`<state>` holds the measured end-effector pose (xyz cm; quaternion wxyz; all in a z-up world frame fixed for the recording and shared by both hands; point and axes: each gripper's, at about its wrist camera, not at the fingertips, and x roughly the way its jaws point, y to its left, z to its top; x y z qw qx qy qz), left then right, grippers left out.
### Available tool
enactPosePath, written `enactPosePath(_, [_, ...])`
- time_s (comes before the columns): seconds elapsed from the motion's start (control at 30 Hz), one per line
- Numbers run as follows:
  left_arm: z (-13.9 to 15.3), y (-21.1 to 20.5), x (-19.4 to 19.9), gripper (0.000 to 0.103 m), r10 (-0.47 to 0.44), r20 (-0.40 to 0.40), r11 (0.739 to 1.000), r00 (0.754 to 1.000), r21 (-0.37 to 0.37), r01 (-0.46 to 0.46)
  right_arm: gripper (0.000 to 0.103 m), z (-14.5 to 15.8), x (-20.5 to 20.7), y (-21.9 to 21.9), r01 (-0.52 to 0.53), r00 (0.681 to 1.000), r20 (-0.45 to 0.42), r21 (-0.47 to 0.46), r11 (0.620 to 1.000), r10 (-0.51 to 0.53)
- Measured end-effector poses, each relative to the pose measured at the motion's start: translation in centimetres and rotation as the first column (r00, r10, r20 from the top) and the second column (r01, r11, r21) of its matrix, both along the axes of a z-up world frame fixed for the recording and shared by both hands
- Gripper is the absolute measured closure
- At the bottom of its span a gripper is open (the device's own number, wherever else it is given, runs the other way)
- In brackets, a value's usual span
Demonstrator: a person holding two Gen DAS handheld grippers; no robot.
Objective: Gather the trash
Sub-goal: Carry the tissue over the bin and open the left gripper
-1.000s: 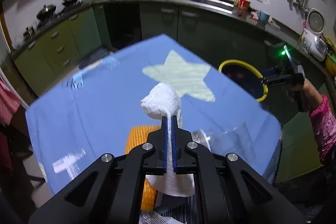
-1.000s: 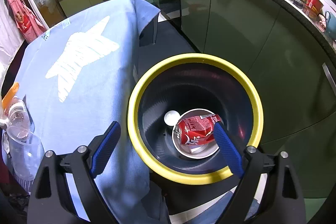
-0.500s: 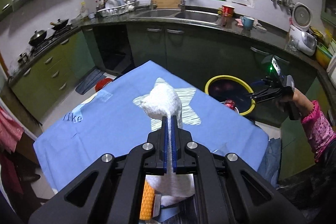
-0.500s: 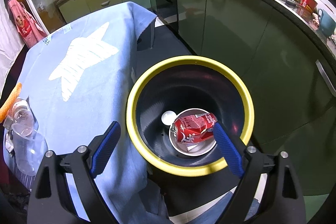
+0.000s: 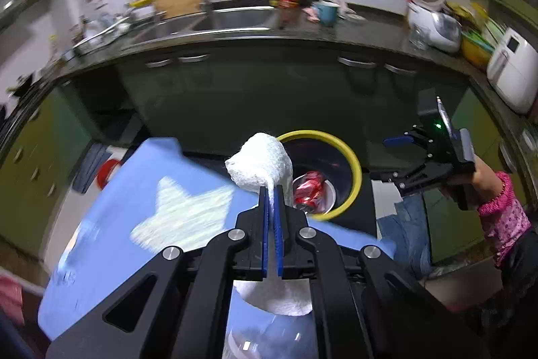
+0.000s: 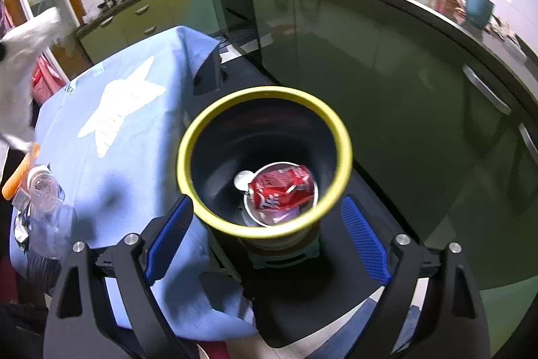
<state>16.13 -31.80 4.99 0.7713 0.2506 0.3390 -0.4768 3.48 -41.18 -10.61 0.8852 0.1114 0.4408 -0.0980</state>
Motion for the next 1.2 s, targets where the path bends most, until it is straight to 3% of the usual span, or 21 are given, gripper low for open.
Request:
enactPosePath(0.2, [-3.8, -9.9, 0.7, 0.099, -0.108, -0.025, 0.993, 0.994, 0.055, 0.109, 0.017, 0.4, -2.5, -2.4, 0.047, 0.999, 0.023, 0.011, 0.999, -0.047])
enactPosePath(0.5, [-11.8, -19.7, 2.8, 0.098, -0.129, -0.085, 0.978, 0.988, 0.156, 0.141, 0.016, -0.2, -4.9, -4.5, 0.098, 0.995, 0.028, 0.035, 0.995, -0.099])
enactPosePath(0.53, [-12.9, -20.5, 3.1, 0.089, -0.118, -0.094, 0.976, 0.989, 0.173, 0.133, 0.016, -0.3, -4.9, -4.5, 0.100, 0.994, 0.027, 0.037, 0.994, -0.101])
enactPosePath(0.57, [-13.8, -21.1, 3.3, 0.069, -0.108, -0.096, 0.973, 0.989, 0.192, 0.125, 0.016, -0.4, -4.9, -4.6, 0.103, 0.994, 0.027, 0.040, 0.994, -0.104])
enactPosePath(0.6, [-14.5, -21.4, 3.4, 0.061, -0.099, -0.092, 0.971, 0.991, 0.209, 0.116, 0.016, -0.5, -5.0, -4.7, 0.103, 0.994, 0.026, 0.044, 0.994, -0.104])
enactPosePath(0.63, [-14.8, -21.4, 3.5, 0.056, -0.096, -0.084, 0.970, 0.992, 0.215, 0.112, 0.016, -0.6, -5.0, -4.7, 0.103, 0.994, 0.025, 0.045, 0.994, -0.104])
enactPosePath(0.73, [-14.2, -20.8, 3.2, 0.054, -0.102, -0.076, 0.973, 0.992, 0.198, 0.115, 0.016, -0.5, -4.9, -4.6, 0.096, 0.995, 0.028, 0.047, 0.994, -0.097])
enactPosePath(0.87, [-9.9, -16.9, 2.7, 0.039, -0.078, -0.063, 0.992, 0.995, 0.090, 0.084, 0.016, -0.3, -4.2, -4.2, 0.081, 0.996, 0.027, 0.041, 0.996, -0.082])
enactPosePath(1.0, [-4.4, -10.7, 1.6, 0.029, -0.023, -0.017, 0.998, 1.000, -0.056, 0.022, 0.016, 0.1, -3.7, -2.9, 0.058, 0.998, 0.032, 0.037, 0.998, -0.059])
enactPosePath(1.2, [0.0, 0.5, 0.1, 0.015, 0.124, 0.038, 0.977, 0.992, -0.181, -0.115, 0.016, 0.9, -2.2, 0.4, -0.030, 0.999, 0.029, 0.013, 0.999, 0.030])
